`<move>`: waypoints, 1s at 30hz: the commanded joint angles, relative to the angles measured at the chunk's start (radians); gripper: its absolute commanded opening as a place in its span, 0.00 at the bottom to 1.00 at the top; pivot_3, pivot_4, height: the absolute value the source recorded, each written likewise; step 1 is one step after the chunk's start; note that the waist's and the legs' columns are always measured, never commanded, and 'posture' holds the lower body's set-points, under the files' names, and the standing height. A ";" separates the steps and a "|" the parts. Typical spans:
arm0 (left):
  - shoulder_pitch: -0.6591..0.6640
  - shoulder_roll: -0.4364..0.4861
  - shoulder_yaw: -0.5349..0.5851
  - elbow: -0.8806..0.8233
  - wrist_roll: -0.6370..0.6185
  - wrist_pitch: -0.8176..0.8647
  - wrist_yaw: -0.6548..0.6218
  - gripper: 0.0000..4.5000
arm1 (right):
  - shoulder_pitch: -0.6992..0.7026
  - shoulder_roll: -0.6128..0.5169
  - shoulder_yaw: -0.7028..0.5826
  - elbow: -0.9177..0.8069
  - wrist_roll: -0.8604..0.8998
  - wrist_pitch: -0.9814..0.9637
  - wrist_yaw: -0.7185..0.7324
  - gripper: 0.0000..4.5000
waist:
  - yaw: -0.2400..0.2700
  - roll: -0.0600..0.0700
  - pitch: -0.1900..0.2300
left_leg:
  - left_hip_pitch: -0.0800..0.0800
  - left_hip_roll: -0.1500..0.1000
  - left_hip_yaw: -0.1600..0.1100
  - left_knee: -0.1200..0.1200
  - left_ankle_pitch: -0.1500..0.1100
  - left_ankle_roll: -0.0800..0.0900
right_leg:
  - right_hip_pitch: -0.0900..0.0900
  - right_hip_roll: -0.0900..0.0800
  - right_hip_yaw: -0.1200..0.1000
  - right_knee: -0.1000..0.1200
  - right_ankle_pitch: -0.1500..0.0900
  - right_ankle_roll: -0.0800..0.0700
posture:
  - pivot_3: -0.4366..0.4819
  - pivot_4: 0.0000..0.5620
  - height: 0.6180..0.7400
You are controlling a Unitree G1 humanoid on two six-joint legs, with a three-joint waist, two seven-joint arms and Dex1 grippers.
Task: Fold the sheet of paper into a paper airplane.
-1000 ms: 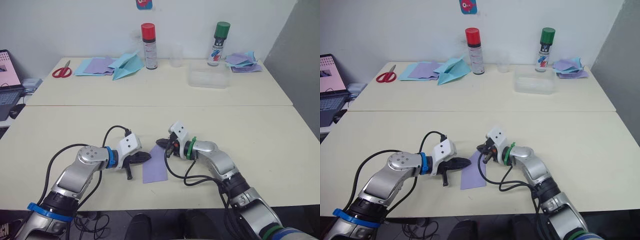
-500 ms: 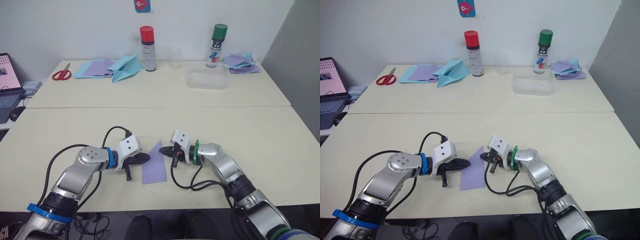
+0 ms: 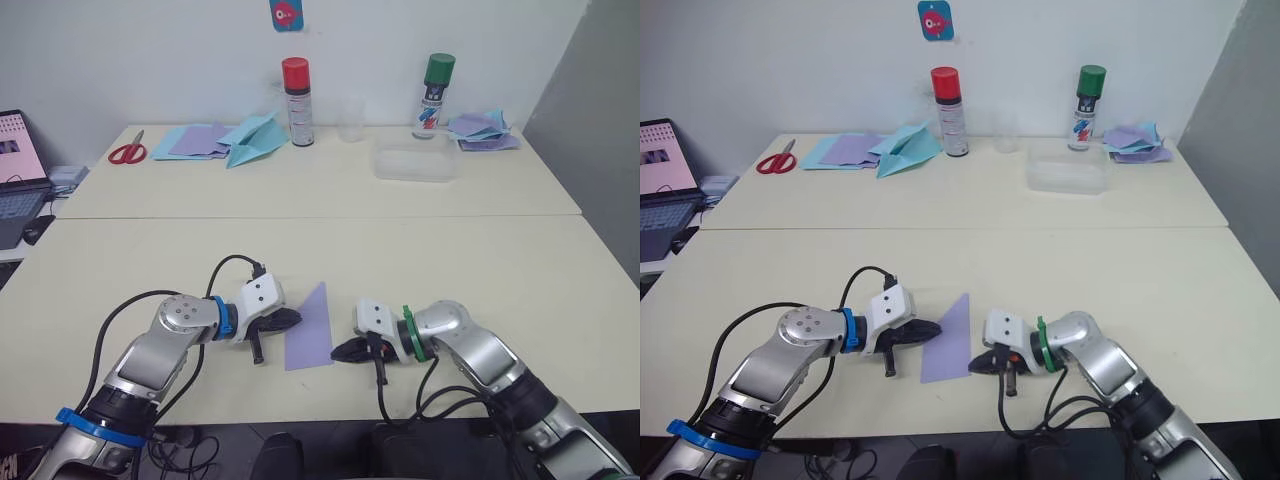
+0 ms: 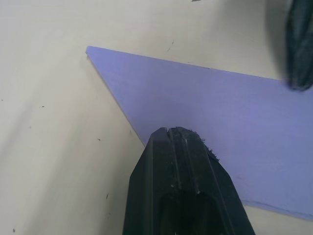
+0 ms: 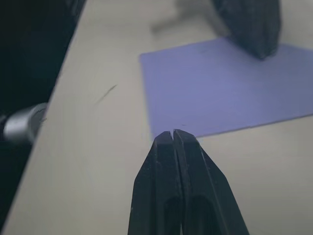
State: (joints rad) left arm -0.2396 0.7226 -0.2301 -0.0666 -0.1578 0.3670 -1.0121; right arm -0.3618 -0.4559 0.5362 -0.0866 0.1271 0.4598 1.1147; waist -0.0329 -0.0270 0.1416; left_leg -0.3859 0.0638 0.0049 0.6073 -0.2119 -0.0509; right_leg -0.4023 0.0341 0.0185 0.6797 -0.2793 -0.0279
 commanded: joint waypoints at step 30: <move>0.023 -0.012 -0.041 0.079 0.051 0.018 0.004 0.00 | -0.071 0.487 -0.475 -0.196 0.311 1.153 -0.729 0.44 | 0.000 0.001 0.005 | 0.005 0.000 -0.003 0.000 -0.004 -0.007 | 0.006 -0.002 -0.002 0.000 -0.005 0.003 | 0.48 0.27 1.00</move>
State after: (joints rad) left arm -0.2521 0.7104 -0.2286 -0.0406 -0.1562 0.3431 -1.0210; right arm -0.4248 0.0127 0.0699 -0.3063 0.4339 1.5981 0.4153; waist -0.0331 -0.0262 0.1463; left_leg -0.3810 0.0644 0.0021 0.6070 -0.2161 -0.0576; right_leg -0.3961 0.0321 0.0169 0.6800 -0.2848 -0.0252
